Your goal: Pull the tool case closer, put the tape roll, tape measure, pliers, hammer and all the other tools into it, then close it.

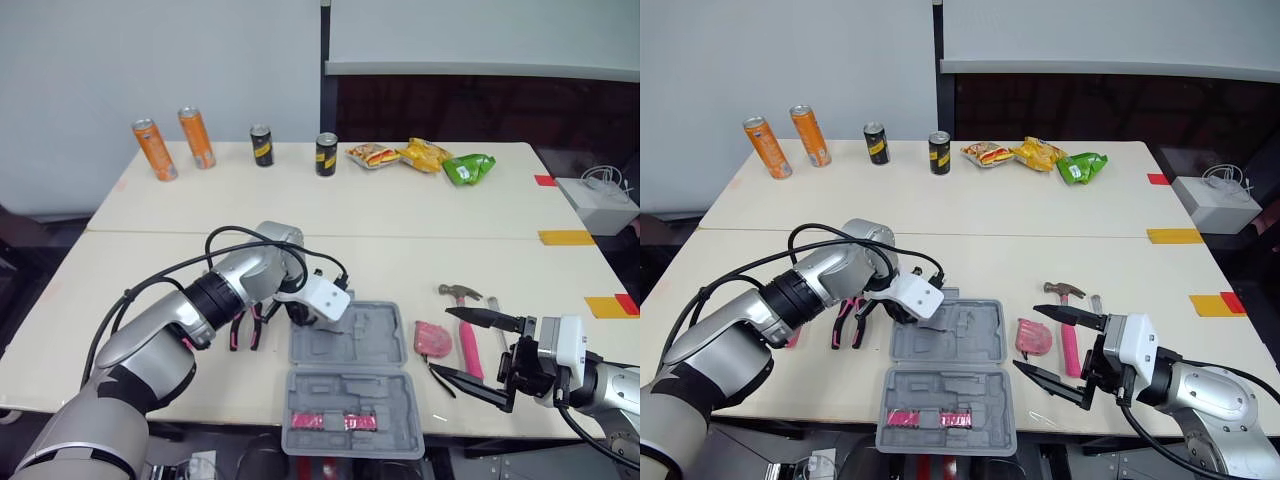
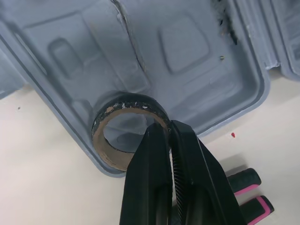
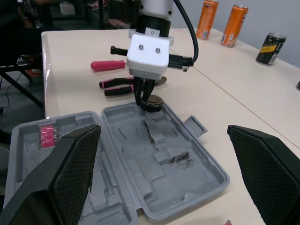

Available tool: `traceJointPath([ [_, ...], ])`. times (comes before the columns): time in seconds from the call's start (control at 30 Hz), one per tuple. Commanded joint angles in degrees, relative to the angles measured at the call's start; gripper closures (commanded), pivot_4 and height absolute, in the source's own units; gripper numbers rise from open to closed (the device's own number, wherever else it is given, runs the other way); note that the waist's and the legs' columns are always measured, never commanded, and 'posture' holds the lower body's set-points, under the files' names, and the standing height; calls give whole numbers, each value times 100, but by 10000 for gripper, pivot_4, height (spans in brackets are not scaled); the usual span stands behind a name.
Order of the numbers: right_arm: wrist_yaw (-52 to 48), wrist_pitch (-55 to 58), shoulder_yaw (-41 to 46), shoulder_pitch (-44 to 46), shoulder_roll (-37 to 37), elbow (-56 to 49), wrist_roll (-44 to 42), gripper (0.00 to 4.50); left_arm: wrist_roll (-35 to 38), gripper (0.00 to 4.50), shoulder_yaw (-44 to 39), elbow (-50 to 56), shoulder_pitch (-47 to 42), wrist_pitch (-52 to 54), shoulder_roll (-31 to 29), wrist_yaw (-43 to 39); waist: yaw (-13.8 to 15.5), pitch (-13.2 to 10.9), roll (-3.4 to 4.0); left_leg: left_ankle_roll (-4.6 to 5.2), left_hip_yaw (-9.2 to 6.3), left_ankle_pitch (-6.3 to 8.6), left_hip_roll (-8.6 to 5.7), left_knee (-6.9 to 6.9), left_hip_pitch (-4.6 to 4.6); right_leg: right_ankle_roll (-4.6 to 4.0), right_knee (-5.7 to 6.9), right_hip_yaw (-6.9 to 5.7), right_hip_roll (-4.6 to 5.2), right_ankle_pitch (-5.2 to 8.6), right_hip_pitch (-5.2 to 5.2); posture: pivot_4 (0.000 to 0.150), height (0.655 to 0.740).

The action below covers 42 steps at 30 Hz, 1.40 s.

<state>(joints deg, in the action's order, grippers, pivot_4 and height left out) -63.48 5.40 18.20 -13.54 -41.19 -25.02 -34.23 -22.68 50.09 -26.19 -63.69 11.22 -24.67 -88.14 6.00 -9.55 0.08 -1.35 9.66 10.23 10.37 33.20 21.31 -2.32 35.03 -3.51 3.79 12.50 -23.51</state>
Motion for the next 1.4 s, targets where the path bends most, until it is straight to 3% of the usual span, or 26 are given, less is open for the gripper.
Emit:
traceJointPath([
  [0.03,-24,-100,22,-15,-12,-67,14,0,-182,44689,-65,-191,-84,-145,72,-65,3,0,0,0,-1,0,0,0,0,0,0,-1,0,0,1,1500,7400],
  [0.47,38,-148,35,-128,22,-119,25,0,-404,44689,-209,-691,-166,-453,336,100,5,2,4,1,-3,-1,0,1,-1,-1,0,-2,1,-1,3,1500,7400],
  [0.7,36,-152,33,-135,15,-101,25,0,-336,22125,-492,-543,-291,-396,272,99,4,2,3,1,-6,-1,0,1,1,0,-1,-4,1,-1,2,1500,7400],
  [0.87,36,-159,-3,-92,23,-62,39,0,-38,22125,-990,-2,-347,-12,-69,-273,-6,2,4,1,-7,0,1,0,1,-1,0,-5,0,-1,0,1500,7400],
  [1.0,59,-157,-31,-81,55,-56,46,0,1108,22125,-1901,747,24,1116,-499,-410,-12,2,8,1,-5,0,3,-3,-2,-1,0,-5,0,0,-1,1500,7400],
  [1.2,107,-154,-88,-109,139,-74,48,0,2187,22125,-3279,1652,1482,1654,-890,374,-35,15,33,1,3,2,5,-5,-5,-3,0,-2,-1,1,-2,1500,7400],
  [1.27,112,-155,-110,-101,169,-53,47,0,2444,22125,-3680,1776,1967,1918,-826,828,-19,15,34,0,-2,1,6,-4,-3,-5,1,-6,-2,1,-4,1500,7400],
  [1.4,116,-139,-150,-58,205,-9,46,0,2646,22125,-4033,1923,2691,1408,-536,1609,-1,15,34,-1,-3,2,-1,1,-1,-8,-2,-4,4,-1,2,1500,7400],
])
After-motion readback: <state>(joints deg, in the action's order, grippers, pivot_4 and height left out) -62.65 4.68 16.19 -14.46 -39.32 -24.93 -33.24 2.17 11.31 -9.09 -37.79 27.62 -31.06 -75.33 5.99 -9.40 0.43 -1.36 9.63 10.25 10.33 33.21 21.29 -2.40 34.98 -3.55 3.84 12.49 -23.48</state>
